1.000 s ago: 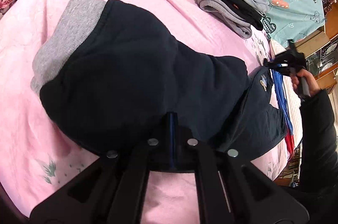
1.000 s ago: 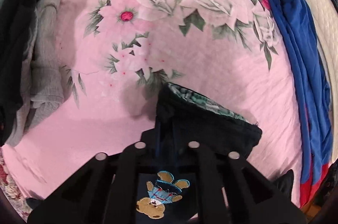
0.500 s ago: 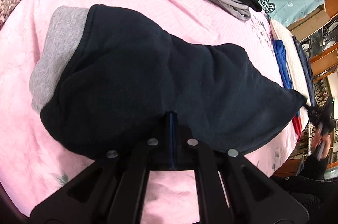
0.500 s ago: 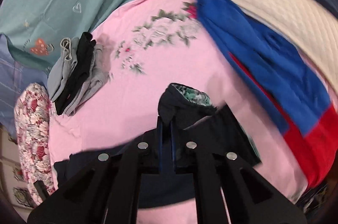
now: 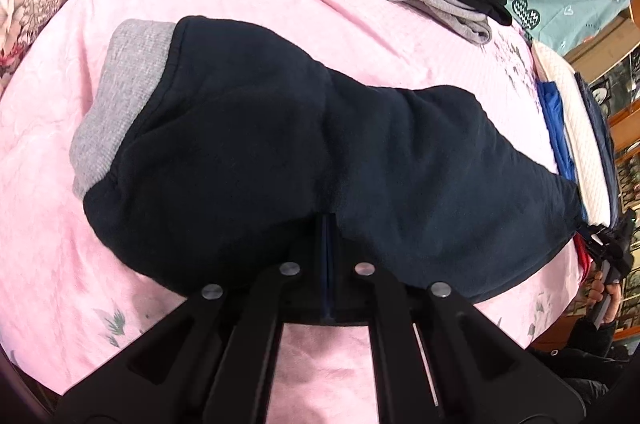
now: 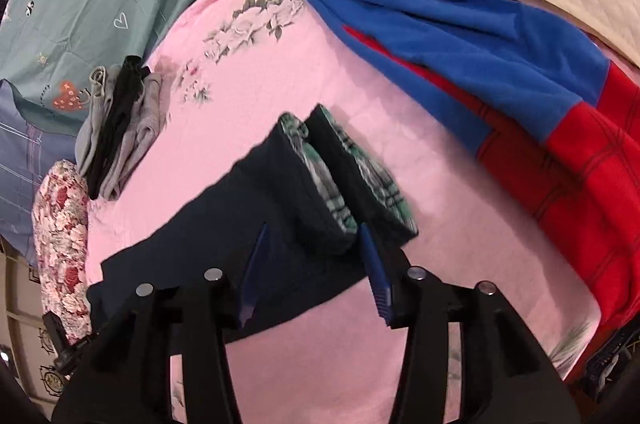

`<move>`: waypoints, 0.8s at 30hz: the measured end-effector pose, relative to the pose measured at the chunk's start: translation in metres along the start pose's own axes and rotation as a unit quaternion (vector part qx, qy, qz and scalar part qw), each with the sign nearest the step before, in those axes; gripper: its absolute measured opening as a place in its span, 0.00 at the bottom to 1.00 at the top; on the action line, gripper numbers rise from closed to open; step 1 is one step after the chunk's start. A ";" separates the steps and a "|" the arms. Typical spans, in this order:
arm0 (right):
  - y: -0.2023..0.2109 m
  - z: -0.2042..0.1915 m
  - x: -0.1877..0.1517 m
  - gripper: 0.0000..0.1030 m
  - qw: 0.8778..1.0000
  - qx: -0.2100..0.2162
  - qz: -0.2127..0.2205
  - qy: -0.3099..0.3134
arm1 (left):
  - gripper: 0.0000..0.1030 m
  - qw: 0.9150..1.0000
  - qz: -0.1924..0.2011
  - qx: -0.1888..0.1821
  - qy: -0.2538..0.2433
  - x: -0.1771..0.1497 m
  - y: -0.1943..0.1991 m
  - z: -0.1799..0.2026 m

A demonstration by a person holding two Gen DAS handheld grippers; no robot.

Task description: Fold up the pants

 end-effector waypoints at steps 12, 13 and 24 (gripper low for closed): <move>-0.006 0.028 -0.007 0.10 0.998 -0.041 -0.018 -0.038 | 0.03 1.000 0.004 0.007 -0.012 -0.006 0.003 0.002; -0.013 0.032 -0.007 0.12 0.998 -0.044 -0.023 -0.041 | 0.03 1.000 0.006 0.014 -0.015 -0.008 0.006 0.005; 0.009 -0.129 -0.007 0.41 0.974 -0.102 0.020 0.200 | 0.26 0.995 0.014 0.004 -0.103 0.004 -0.001 0.073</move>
Point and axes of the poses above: each gripper's, at about its wrist camera, not at the fingertips, and y roughly against the way its jaws point, z to its right, x to its top, the point moved 1 cm from there along -y, roughly the way its jaws point, and after that the axes turned 12 degrees about -z, right-handed, at the moved point
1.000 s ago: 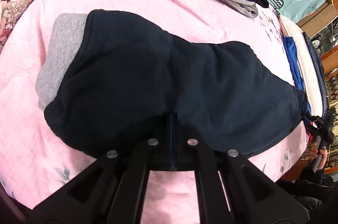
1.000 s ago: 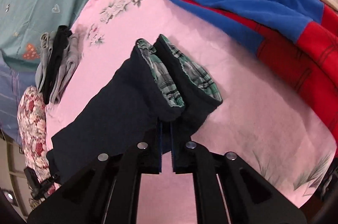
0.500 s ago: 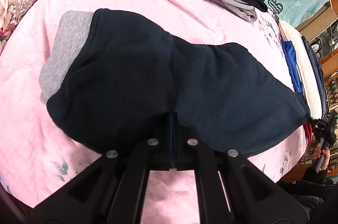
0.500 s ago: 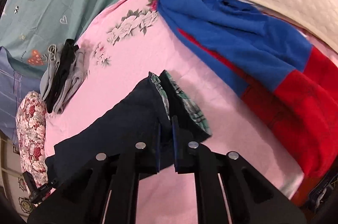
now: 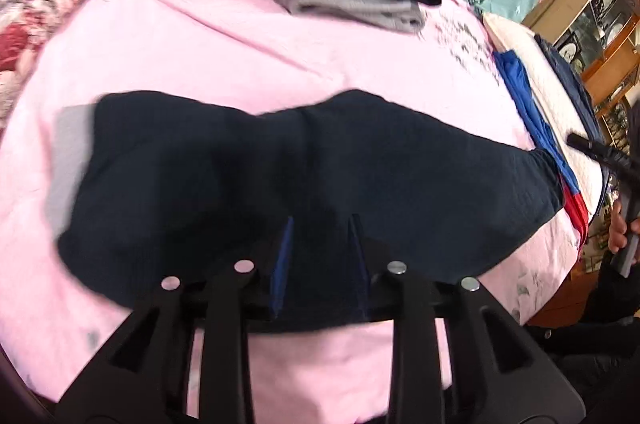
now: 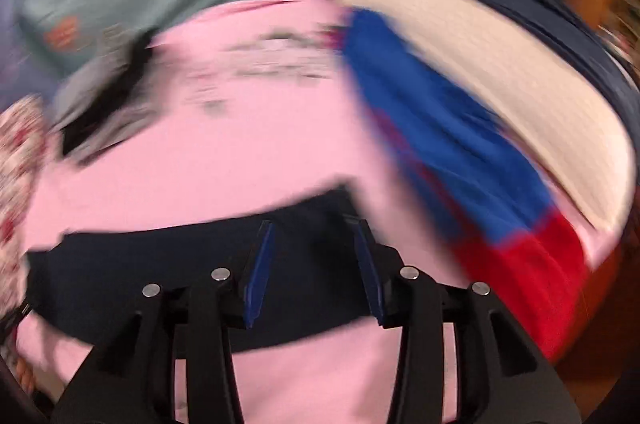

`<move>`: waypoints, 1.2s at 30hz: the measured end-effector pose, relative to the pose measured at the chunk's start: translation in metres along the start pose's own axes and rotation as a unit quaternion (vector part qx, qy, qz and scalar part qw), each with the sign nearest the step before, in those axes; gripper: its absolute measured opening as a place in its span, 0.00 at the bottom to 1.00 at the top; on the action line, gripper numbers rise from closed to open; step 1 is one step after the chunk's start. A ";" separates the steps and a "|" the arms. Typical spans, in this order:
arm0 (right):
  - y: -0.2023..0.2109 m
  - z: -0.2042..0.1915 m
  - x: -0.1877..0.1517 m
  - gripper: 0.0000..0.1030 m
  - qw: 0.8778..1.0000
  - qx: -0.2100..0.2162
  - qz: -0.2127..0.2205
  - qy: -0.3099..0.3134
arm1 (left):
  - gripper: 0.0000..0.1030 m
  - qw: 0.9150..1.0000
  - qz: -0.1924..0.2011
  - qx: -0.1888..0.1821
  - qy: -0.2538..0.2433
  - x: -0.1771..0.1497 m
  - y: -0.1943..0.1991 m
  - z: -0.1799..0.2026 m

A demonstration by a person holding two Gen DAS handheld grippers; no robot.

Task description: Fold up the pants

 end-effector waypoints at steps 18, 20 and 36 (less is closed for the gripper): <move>-0.157 -0.326 0.042 0.41 0.933 0.059 -0.153 0.321 | 0.25 1.000 0.004 -0.001 -0.012 -0.031 -0.019 0.011; -0.155 -0.320 0.024 0.41 0.932 0.050 -0.154 0.326 | 0.25 1.000 0.004 -0.003 -0.014 -0.031 -0.020 0.012; -0.132 -0.335 -0.041 0.41 0.892 0.151 -0.204 0.374 | 0.25 1.000 0.006 -0.020 -0.013 -0.031 -0.021 0.009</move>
Point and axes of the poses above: each gripper's, at about its wrist camera, not at the fingertips, and y roughly against the way its jaws point, z to its right, x to its top, the point moved 1 cm from there along -y, roughly the way its jaws point, and after that the axes turned 12 degrees about -z, right-handed, at the moved point
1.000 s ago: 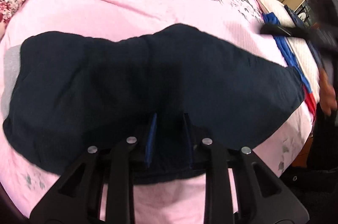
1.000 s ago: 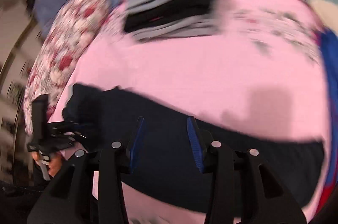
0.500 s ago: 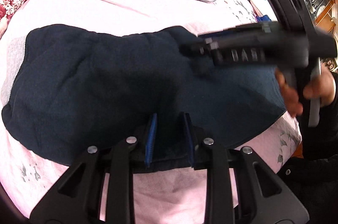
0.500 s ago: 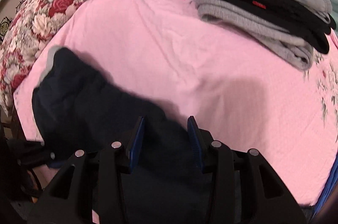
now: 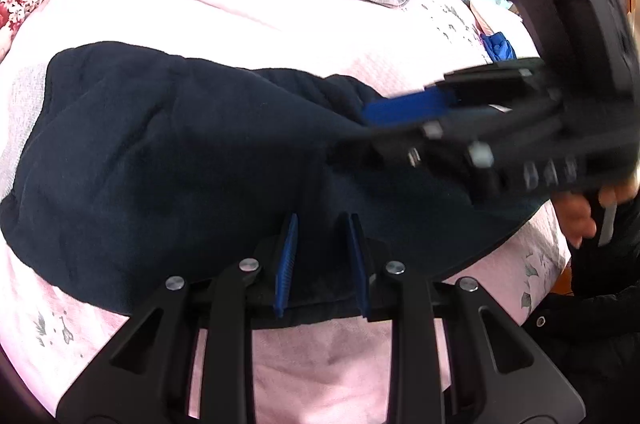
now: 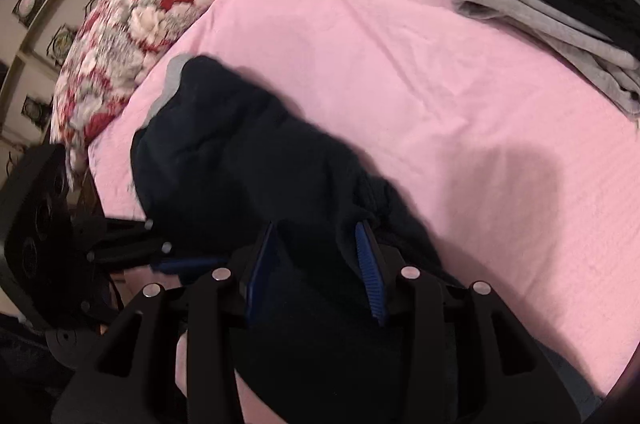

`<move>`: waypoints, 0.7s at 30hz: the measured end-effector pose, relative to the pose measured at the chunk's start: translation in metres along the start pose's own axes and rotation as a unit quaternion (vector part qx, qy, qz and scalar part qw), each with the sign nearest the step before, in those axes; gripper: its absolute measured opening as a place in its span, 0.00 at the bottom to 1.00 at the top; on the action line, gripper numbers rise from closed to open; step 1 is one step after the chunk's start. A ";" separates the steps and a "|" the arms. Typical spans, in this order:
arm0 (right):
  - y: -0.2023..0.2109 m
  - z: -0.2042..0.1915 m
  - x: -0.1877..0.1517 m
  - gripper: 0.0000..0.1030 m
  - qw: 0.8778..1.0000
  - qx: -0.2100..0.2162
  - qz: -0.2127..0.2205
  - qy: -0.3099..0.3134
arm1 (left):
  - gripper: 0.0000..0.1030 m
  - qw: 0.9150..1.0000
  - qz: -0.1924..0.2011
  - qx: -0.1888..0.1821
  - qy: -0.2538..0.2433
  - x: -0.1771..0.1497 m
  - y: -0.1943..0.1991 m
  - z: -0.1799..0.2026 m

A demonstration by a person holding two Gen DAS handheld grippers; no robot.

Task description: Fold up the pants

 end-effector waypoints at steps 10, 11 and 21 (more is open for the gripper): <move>-0.003 0.010 0.002 0.41 1.000 -0.012 0.013 -0.013 | 0.25 1.000 0.001 0.003 -0.005 0.000 0.000 0.000; 0.001 0.013 0.002 0.41 1.000 -0.010 0.018 -0.017 | 0.25 1.000 0.001 0.003 -0.005 0.000 0.000 0.000; 0.028 0.055 0.019 0.41 0.994 -0.037 0.071 -0.072 | 0.25 1.000 0.002 0.003 -0.003 -0.001 0.000 0.001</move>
Point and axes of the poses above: each gripper's, at about its wrist camera, not at the fingertips, and y roughly against the way its jaws point, z to its right, x to its top, the point moved 1 cm from there along -y, roughly the way its jaws point, and after that the axes turned 12 degrees about -z, right-handed, at the moved point
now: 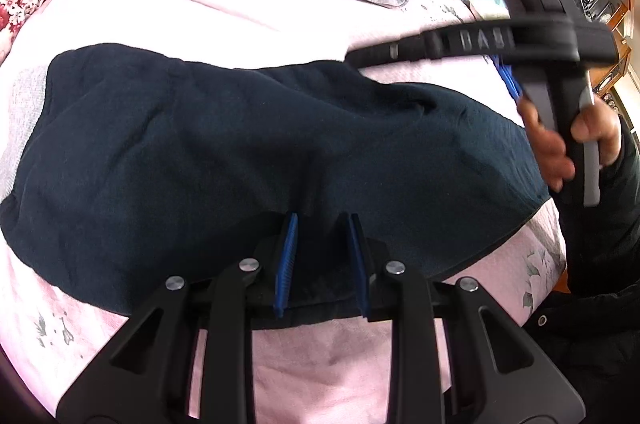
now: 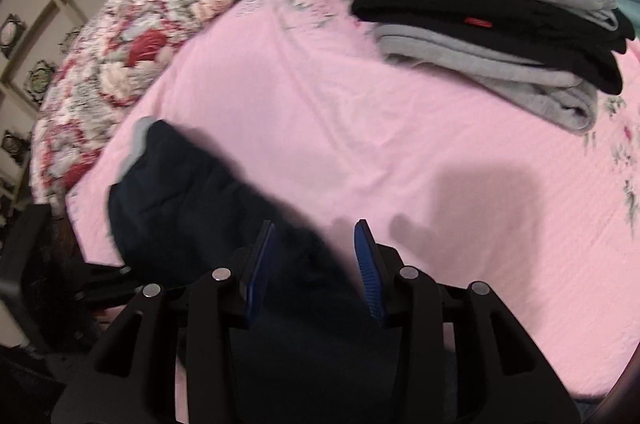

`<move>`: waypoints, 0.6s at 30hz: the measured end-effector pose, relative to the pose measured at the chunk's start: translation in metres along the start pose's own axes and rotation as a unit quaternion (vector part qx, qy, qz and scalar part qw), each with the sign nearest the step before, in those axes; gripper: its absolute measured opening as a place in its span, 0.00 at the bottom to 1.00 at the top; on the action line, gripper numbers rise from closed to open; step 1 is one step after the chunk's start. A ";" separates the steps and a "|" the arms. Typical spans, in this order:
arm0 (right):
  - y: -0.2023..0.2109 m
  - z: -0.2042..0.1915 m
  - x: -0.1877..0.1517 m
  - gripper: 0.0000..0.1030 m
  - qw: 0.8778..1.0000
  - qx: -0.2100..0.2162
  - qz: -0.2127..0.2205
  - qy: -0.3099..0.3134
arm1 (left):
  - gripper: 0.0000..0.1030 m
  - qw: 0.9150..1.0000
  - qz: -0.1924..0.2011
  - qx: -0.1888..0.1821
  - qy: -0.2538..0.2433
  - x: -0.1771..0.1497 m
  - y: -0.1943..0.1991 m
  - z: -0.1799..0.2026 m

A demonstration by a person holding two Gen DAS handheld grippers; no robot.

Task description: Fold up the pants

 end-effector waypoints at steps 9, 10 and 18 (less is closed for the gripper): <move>-0.021 -0.025 -0.022 0.39 0.998 0.011 -0.046 0.033 | 0.25 1.000 0.001 -0.004 -0.001 0.000 0.000 0.000; -0.023 -0.028 -0.024 0.39 0.998 0.006 -0.048 0.041 | 0.25 1.000 0.001 -0.004 -0.001 0.000 -0.001 0.000; -0.027 -0.018 -0.015 0.40 0.994 0.084 -0.059 0.025 | 0.25 1.000 0.002 -0.003 -0.002 -0.001 -0.001 0.000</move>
Point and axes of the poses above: each gripper's, at about its wrist camera, not at the fingertips, and y roughly against the way its jaws point, z to its right, x to its top, the point moved 1 cm from there along -y, roughly the way its jaws point, and after that the axes turned 12 degrees about -z, right-handed, at the moved point
